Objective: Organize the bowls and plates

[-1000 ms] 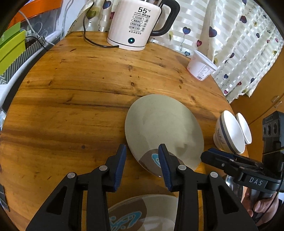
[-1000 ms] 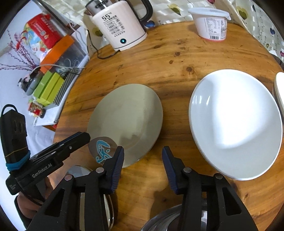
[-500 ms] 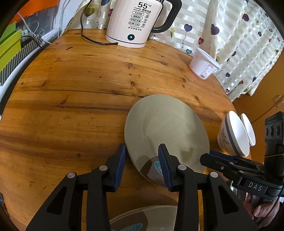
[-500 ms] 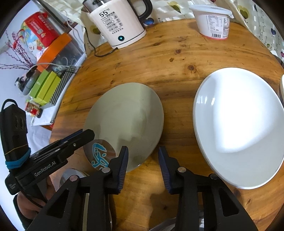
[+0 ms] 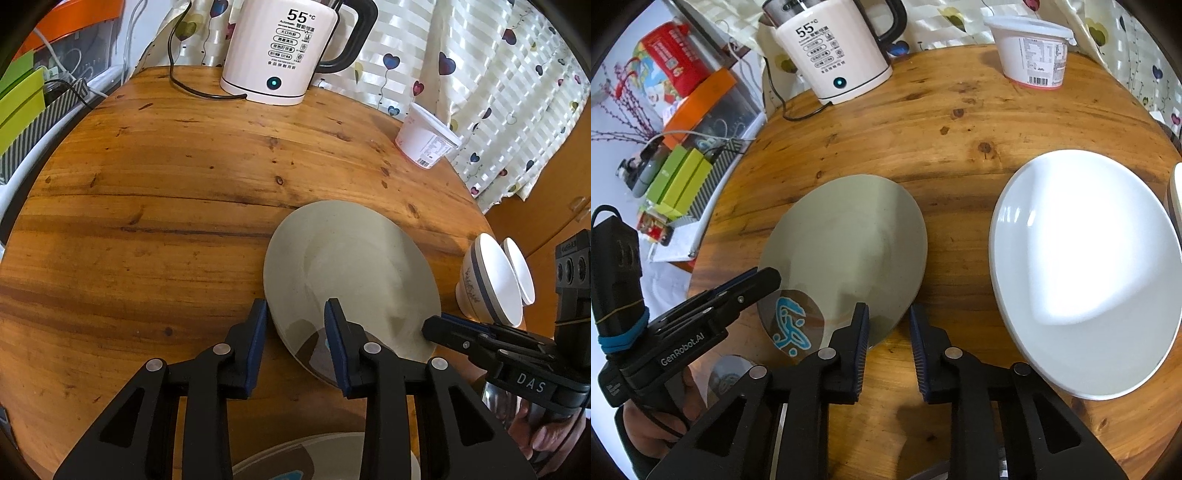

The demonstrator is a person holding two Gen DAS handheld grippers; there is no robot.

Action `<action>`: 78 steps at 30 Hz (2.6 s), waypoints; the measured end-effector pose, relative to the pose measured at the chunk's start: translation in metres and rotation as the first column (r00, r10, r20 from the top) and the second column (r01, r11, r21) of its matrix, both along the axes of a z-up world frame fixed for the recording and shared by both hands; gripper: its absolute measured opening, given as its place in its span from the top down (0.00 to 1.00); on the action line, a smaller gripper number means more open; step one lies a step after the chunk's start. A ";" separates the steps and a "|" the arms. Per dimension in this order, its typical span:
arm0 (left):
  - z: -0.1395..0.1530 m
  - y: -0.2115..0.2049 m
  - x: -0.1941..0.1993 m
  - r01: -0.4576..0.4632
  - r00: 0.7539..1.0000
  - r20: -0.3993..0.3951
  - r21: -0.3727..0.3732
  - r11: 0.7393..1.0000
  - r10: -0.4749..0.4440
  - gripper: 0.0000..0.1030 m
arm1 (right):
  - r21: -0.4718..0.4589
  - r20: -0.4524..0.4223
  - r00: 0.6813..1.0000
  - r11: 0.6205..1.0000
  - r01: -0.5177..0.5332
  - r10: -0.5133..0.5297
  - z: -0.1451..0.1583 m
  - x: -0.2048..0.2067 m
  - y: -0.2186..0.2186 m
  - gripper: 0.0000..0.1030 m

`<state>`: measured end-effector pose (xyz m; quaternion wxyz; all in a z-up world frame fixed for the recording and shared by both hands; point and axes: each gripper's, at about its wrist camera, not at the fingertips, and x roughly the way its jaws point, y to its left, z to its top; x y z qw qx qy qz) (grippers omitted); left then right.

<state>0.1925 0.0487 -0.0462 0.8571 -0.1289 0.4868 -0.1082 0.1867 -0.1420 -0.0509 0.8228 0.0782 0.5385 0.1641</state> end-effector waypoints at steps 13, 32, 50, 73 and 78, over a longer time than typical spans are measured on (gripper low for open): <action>-0.003 0.002 0.001 0.001 1.000 -0.014 -0.006 1.000 -0.001 0.68 | -0.004 -0.009 1.000 1.000 0.001 -0.001 -0.002 0.001 0.002 0.79; 0.005 -0.002 -0.001 0.000 1.000 0.017 0.027 1.000 0.000 0.68 | -0.003 0.013 1.000 1.000 0.003 -0.003 0.001 0.004 0.003 0.79; 0.026 0.006 -0.037 -0.055 0.997 0.053 0.019 0.998 0.054 0.68 | 0.010 0.076 0.996 0.999 -0.048 0.047 0.029 -0.022 0.013 0.79; 0.036 0.021 -0.127 -0.140 0.986 0.095 0.030 0.990 0.137 0.68 | 0.012 0.090 0.983 0.987 -0.162 0.160 0.035 -0.083 0.035 0.79; 0.036 0.023 -0.142 -0.153 0.984 0.100 0.042 0.987 0.148 0.68 | 0.009 0.085 0.980 0.983 -0.183 0.181 0.033 -0.092 0.039 0.79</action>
